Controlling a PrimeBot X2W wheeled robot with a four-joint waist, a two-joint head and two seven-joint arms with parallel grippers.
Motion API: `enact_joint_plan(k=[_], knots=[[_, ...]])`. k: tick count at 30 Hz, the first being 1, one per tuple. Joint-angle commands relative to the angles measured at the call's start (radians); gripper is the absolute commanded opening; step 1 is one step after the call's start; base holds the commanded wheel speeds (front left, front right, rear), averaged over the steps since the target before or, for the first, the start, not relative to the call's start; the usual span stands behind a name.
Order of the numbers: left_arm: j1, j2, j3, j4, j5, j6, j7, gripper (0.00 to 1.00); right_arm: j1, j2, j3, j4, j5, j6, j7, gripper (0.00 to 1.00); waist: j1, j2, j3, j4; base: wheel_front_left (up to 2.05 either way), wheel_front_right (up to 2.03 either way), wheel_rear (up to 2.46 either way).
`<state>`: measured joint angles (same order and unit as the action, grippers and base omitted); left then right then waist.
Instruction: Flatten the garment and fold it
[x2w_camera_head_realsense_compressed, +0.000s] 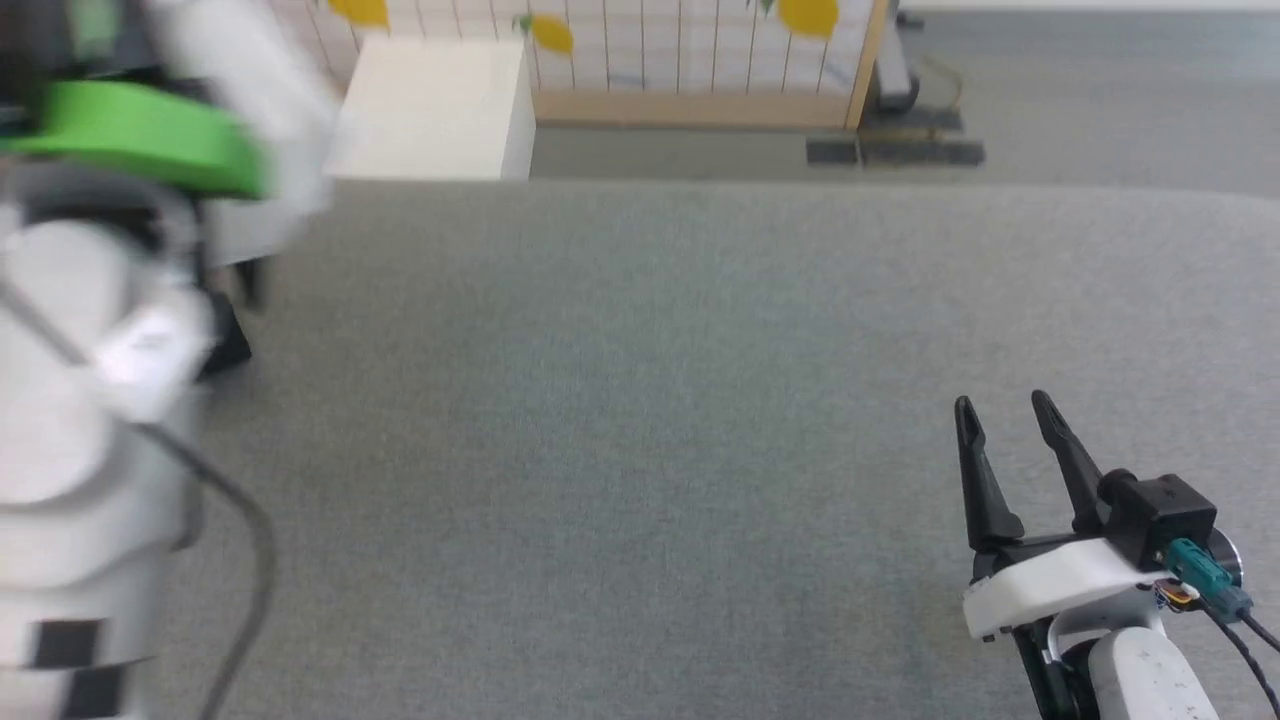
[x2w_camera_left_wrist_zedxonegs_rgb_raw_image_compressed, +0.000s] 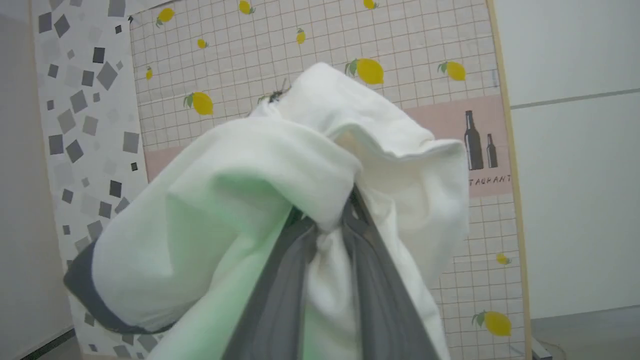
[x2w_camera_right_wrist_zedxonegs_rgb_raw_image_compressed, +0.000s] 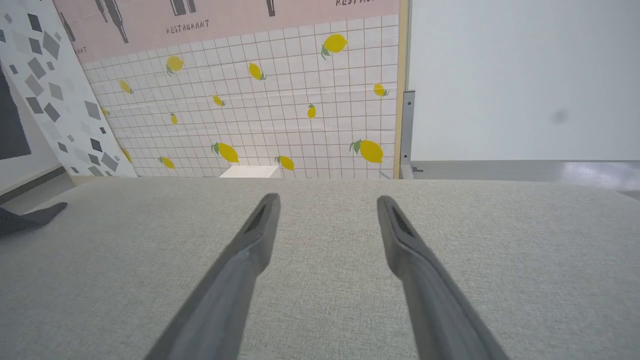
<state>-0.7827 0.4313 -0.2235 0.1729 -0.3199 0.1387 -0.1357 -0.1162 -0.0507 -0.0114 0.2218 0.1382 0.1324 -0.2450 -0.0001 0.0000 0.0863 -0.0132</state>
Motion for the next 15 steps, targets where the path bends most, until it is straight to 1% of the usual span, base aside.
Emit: enact_joint_plan(k=[1,7,9,11,13,15], knots=[[-0.029,-0.048,-0.04,-0.001,0.017,-0.015,-0.01,0.0,0.015,0.0,-0.001,-0.01,0.002,-0.002,0.007,1.0,0.0001,0.0,-0.075,-0.047,0.0,0.0,0.0],[-0.103,-0.241,-0.172,0.06,-0.006,-0.063,-0.045,0.0,0.021,0.0,0.007,-0.03,0.001,-0.002,0.027,1.0,0.0001,0.0,-0.075,-0.127,0.0,0.0,0.0],[-0.127,-0.295,-0.207,0.088,-0.014,-0.081,-0.054,0.0,0.021,0.0,0.012,-0.035,0.001,-0.002,0.031,1.0,0.0001,0.0,-0.071,-0.154,0.0,0.0,0.0],[-0.148,-0.334,-0.229,0.119,-0.037,-0.097,-0.065,0.0,0.021,0.0,0.014,-0.037,0.0,-0.002,0.035,1.0,0.0001,0.0,-0.067,-0.18,0.0,0.0,0.0],[-0.164,-0.359,-0.252,0.149,-0.063,-0.109,-0.075,0.0,0.018,0.0,0.02,-0.037,0.0,-0.002,0.038,1.0,0.0001,0.0,-0.06,-0.207,0.0,0.0,0.0],[-0.169,-0.372,-0.281,0.181,-0.09,-0.113,-0.078,0.0,0.015,0.0,0.028,-0.037,0.0,-0.002,0.04,1.0,0.0001,0.0,-0.052,-0.234,0.0,0.0,0.0]])
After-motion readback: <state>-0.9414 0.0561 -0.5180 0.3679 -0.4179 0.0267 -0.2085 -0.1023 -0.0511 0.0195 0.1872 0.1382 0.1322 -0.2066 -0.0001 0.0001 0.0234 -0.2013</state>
